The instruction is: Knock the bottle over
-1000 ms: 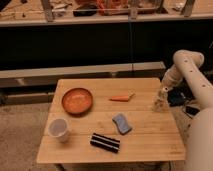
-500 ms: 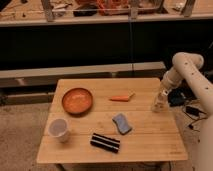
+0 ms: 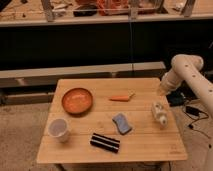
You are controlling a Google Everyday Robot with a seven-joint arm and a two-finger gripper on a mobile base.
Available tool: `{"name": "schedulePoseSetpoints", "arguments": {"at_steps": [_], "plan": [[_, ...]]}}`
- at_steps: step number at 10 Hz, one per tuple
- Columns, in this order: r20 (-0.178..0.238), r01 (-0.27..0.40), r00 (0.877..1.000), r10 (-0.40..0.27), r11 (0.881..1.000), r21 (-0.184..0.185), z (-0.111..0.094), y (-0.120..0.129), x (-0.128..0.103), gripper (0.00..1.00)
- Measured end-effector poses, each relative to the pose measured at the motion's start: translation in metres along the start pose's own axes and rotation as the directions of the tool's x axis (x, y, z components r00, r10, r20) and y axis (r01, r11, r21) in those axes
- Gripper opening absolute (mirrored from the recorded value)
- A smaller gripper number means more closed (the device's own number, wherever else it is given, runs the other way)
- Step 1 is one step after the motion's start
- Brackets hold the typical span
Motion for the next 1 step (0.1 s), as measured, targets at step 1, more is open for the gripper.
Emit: {"name": "schedulePoseSetpoints", "arguments": {"at_steps": [1], "plan": [[0.003,0.004,1.000,-0.004,1.000,0.000,-0.0002,0.0011,-0.0024,0.00]]}}
